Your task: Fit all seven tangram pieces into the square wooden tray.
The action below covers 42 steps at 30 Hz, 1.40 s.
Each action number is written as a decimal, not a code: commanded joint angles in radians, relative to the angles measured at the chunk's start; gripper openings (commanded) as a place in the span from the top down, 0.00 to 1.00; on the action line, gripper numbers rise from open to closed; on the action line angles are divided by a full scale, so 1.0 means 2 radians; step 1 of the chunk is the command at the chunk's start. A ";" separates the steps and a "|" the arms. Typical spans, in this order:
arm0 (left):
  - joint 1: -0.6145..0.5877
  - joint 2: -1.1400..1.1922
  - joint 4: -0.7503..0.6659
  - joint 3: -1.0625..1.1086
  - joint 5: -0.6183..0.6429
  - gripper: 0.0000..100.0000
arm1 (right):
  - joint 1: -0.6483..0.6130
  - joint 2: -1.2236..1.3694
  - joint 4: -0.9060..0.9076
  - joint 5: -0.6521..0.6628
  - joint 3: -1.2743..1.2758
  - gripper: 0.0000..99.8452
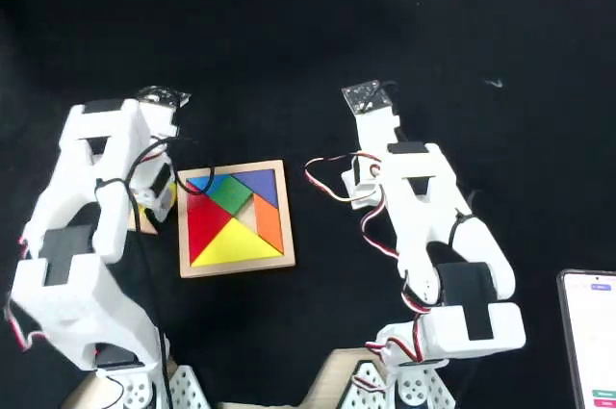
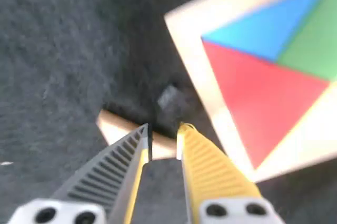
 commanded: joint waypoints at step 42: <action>-0.082 -0.125 -0.222 0.209 0.457 0.78 | -0.008 -0.003 -0.005 0.006 -0.023 0.99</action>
